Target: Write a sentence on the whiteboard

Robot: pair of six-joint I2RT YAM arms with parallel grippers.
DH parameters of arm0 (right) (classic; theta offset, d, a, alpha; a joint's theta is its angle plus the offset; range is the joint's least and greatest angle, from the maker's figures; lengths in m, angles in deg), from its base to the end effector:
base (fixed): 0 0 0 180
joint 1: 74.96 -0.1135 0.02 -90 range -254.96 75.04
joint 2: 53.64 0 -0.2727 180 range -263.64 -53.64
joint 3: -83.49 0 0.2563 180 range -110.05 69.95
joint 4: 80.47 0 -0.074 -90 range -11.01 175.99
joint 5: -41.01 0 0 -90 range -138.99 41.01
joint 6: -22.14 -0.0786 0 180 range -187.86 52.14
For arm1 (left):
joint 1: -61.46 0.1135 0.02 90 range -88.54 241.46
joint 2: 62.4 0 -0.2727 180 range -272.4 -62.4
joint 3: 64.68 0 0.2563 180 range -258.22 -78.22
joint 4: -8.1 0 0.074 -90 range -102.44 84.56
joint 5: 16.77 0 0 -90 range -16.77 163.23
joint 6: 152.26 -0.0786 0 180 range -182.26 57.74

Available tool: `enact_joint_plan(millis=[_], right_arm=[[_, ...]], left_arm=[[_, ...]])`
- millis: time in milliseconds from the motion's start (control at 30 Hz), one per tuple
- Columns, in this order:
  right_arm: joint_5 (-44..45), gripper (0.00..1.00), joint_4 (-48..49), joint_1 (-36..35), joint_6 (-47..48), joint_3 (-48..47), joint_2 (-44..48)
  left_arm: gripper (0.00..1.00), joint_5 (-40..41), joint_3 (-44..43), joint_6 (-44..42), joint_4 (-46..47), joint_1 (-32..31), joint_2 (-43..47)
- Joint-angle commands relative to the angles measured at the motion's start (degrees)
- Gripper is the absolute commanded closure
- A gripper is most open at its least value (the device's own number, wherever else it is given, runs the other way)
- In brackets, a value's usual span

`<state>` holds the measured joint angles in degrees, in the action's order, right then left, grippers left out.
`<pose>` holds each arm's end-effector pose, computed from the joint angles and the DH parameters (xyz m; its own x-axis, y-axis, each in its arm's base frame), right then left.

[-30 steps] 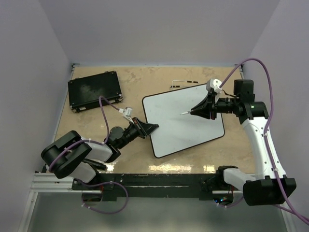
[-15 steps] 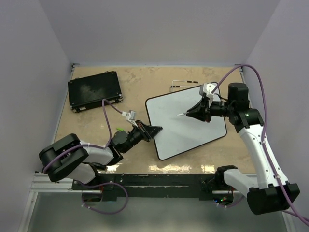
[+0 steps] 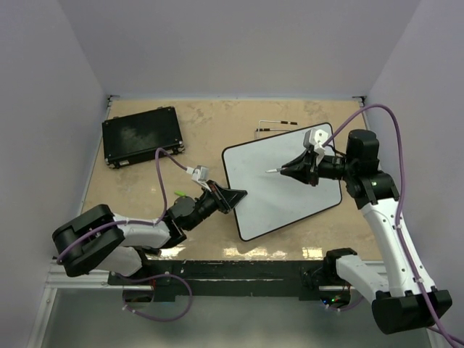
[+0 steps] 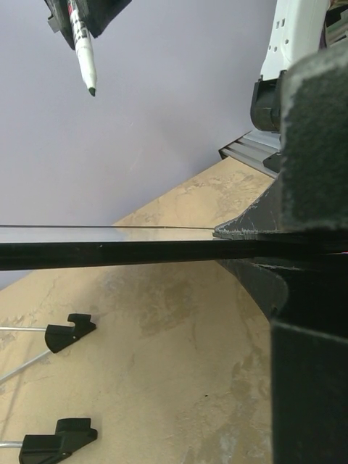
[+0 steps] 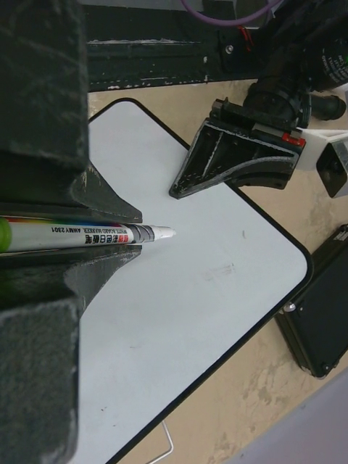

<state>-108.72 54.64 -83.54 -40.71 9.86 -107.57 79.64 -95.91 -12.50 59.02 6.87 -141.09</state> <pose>0.1911 0.0975 0.3720 0.0125 -0.2307 -0.9729 -0.9466 0.3108 -0.0858 0.1761 -0.2326 0.2012 -0.5464 -0.5406 -0.6397 0.5082 0.3931 -0.7663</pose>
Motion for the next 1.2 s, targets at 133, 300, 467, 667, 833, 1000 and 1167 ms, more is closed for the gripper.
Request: enact_joint_plan(millis=[133,300,467,667,833,1000,1167], right_arm=[[-1.5,1.0,-0.6,-0.2,2.4,0.2,2.2],[-1.9,1.0,-3.8,-0.3,4.3,-1.7,1.4],[-2.5,1.0,-8.3,-0.7,7.6,-5.6,0.2],[-3.4,1.0,-1.9,-0.7,5.5,-0.7,2.1],[-5.3,1.0,3.0,-0.9,0.9,1.3,2.3],[-6.5,1.0,6.3,-2.2,-1.8,4.6,2.7],[-5.9,1.0,8.1,-3.2,-3.4,7.4,3.6]], left_arm=[[1.0,1.1,-0.3,-6.2,-1.9,-1.4,4.6],[1.0,2.8,0.6,-4.5,-0.8,-1.8,5.1],[1.0,3.3,0.1,-2.3,-1.7,-2.2,5.0],[1.0,4.1,0.9,-1.5,-1.2,-3.1,5.0],[1.0,5.8,1.4,-1.5,-1.5,-4.1,5.5],[1.0,7.6,2.0,-0.7,-1.0,-4.5,5.0],[1.0,9.3,2.2,-0.8,-0.8,-5.2,4.8]])
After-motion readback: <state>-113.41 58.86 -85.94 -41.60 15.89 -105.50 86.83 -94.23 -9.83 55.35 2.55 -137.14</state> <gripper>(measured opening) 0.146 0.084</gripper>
